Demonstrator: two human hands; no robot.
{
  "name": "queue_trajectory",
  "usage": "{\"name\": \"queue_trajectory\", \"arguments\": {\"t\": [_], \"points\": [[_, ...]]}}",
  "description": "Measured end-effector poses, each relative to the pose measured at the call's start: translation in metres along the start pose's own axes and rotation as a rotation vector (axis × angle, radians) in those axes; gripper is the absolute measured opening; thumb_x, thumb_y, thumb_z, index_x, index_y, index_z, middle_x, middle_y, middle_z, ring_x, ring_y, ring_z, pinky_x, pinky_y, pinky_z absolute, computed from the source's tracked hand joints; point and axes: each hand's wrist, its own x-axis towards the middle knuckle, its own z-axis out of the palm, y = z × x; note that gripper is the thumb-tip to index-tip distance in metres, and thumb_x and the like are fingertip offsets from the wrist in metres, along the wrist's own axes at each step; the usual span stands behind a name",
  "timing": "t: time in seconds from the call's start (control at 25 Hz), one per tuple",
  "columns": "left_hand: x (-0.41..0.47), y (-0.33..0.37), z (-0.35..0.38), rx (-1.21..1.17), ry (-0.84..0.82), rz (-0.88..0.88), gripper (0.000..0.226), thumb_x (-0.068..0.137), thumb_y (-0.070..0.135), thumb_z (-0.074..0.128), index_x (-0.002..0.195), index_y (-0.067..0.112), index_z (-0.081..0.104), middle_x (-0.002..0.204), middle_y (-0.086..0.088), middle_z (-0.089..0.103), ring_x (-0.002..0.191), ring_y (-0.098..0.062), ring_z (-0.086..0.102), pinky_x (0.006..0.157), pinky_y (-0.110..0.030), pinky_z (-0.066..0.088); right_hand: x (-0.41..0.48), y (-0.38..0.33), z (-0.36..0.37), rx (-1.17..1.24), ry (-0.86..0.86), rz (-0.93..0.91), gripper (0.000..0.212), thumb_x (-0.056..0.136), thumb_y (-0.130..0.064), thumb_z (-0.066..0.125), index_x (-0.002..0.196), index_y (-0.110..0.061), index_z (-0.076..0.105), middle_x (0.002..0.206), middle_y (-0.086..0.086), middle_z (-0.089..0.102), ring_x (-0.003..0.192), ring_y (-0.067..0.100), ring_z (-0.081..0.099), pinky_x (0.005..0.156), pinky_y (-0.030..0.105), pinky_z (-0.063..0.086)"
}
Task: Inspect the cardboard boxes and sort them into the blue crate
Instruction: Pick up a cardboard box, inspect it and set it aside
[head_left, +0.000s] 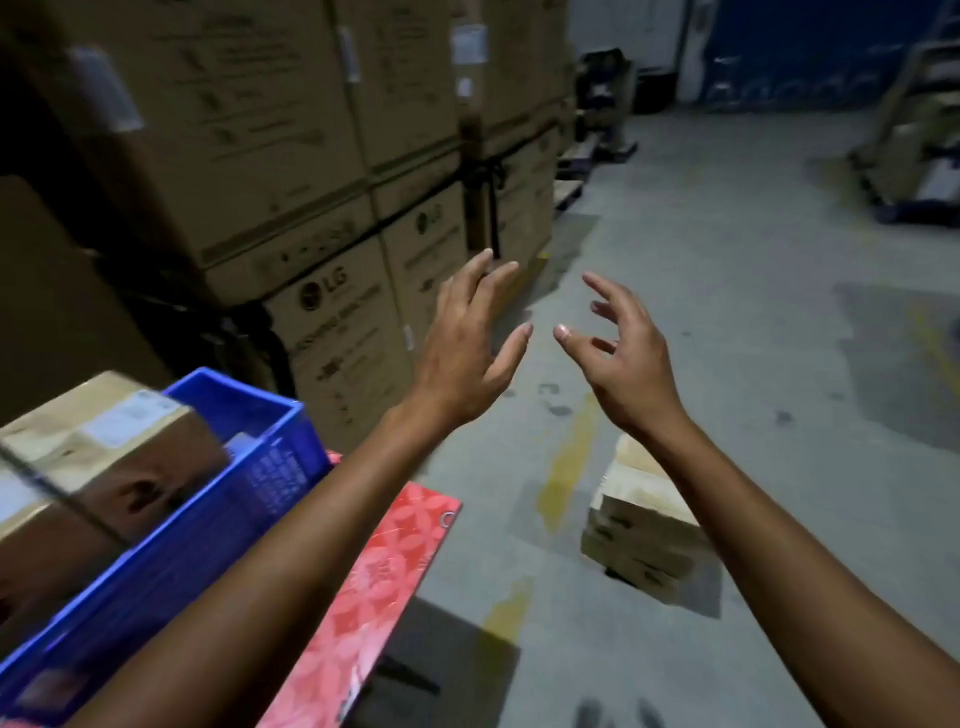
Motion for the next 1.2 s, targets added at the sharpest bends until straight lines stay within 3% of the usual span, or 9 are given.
{"name": "queue_trajectory", "arguments": {"t": [0.2, 0.28, 0.36, 0.48, 0.6, 0.84, 1.0, 1.12, 1.2], "points": [[0.033, 0.052, 0.100, -0.190, -0.179, 0.009, 0.057, 0.095, 0.037, 0.057, 0.145, 0.010, 0.049, 0.153, -0.014, 0.041, 0.141, -0.030, 0.040, 0.113, -0.034, 0.031, -0.015, 0.060, -0.105, -0.066, 0.193, 0.216, 0.050, 0.097, -0.029, 0.069, 0.144, -0.022, 0.054, 0.143, -0.006, 0.054, 0.122, 0.009, 0.054, 0.093, 0.026, 0.049], [0.039, 0.058, 0.137, -0.336, -0.239, -0.094, 0.054, 0.096, 0.035, 0.059, 0.144, 0.013, 0.050, 0.149, -0.010, 0.045, 0.138, -0.026, 0.044, 0.112, -0.038, 0.037, -0.024, 0.086, -0.134, 0.042, 0.283, 0.362, 0.040, 0.101, -0.029, 0.064, 0.140, -0.021, 0.057, 0.137, -0.002, 0.058, 0.120, 0.016, 0.059, 0.093, 0.033, 0.051], [0.044, 0.060, 0.169, -0.606, -0.310, -0.392, 0.045, 0.100, 0.032, 0.060, 0.142, 0.017, 0.051, 0.146, -0.007, 0.050, 0.132, -0.023, 0.051, 0.107, -0.041, 0.045, -0.032, 0.108, -0.154, 0.312, 0.372, 0.563, 0.032, 0.106, -0.034, 0.053, 0.134, -0.020, 0.059, 0.134, 0.005, 0.061, 0.119, 0.024, 0.061, 0.092, 0.039, 0.053], [0.049, 0.048, 0.216, -0.985, -0.356, -0.873, 0.024, 0.104, 0.033, 0.054, 0.124, 0.020, 0.056, 0.134, -0.008, 0.058, 0.127, -0.030, 0.055, 0.099, -0.046, 0.049, -0.039, 0.146, -0.171, 0.548, 0.448, 0.787, 0.044, 0.107, -0.049, 0.040, 0.136, -0.019, 0.056, 0.139, 0.012, 0.059, 0.121, 0.031, 0.061, 0.095, 0.045, 0.052], [0.048, 0.024, 0.262, -0.982, -0.400, -0.984, 0.022, 0.105, 0.035, 0.050, 0.119, 0.019, 0.057, 0.131, -0.010, 0.060, 0.125, -0.032, 0.057, 0.092, -0.042, 0.048, -0.039, 0.192, -0.173, 0.500, 0.493, 0.897, 0.052, 0.107, -0.049, 0.040, 0.145, -0.015, 0.052, 0.145, 0.014, 0.055, 0.122, 0.032, 0.059, 0.097, 0.047, 0.052], [0.052, -0.035, 0.362, -0.902, -0.518, -1.098, 0.029, 0.107, 0.032, 0.047, 0.124, 0.012, 0.059, 0.127, -0.009, 0.059, 0.112, -0.025, 0.056, 0.093, -0.041, 0.046, -0.015, 0.291, -0.144, 0.346, 0.514, 1.109, 0.056, 0.109, -0.046, 0.040, 0.154, -0.013, 0.043, 0.151, 0.014, 0.050, 0.133, 0.034, 0.053, 0.102, 0.047, 0.048], [0.055, -0.075, 0.422, -0.866, -0.580, -1.101, 0.030, 0.108, 0.039, 0.044, 0.122, 0.016, 0.057, 0.126, -0.006, 0.059, 0.118, -0.024, 0.055, 0.098, -0.041, 0.044, -0.004, 0.351, -0.125, 0.295, 0.525, 1.220, 0.057, 0.109, -0.047, 0.037, 0.156, -0.014, 0.040, 0.154, 0.014, 0.047, 0.135, 0.033, 0.051, 0.103, 0.049, 0.046], [0.048, -0.100, 0.469, -0.826, -0.639, -1.077, 0.031, 0.108, 0.045, 0.041, 0.118, 0.020, 0.056, 0.127, -0.004, 0.058, 0.118, -0.021, 0.054, 0.105, -0.042, 0.043, -0.003, 0.394, -0.119, 0.229, 0.540, 1.302, 0.054, 0.110, -0.045, 0.037, 0.153, -0.013, 0.042, 0.153, 0.013, 0.049, 0.131, 0.031, 0.052, 0.098, 0.046, 0.048], [0.040, -0.115, 0.501, -0.785, -0.654, -1.090, 0.034, 0.107, 0.049, 0.040, 0.117, 0.022, 0.057, 0.125, -0.003, 0.059, 0.118, -0.022, 0.055, 0.110, -0.046, 0.042, -0.002, 0.422, -0.116, 0.187, 0.524, 1.344, 0.049, 0.111, -0.041, 0.035, 0.149, -0.011, 0.045, 0.142, 0.011, 0.055, 0.115, 0.025, 0.057, 0.091, 0.041, 0.050]]}}
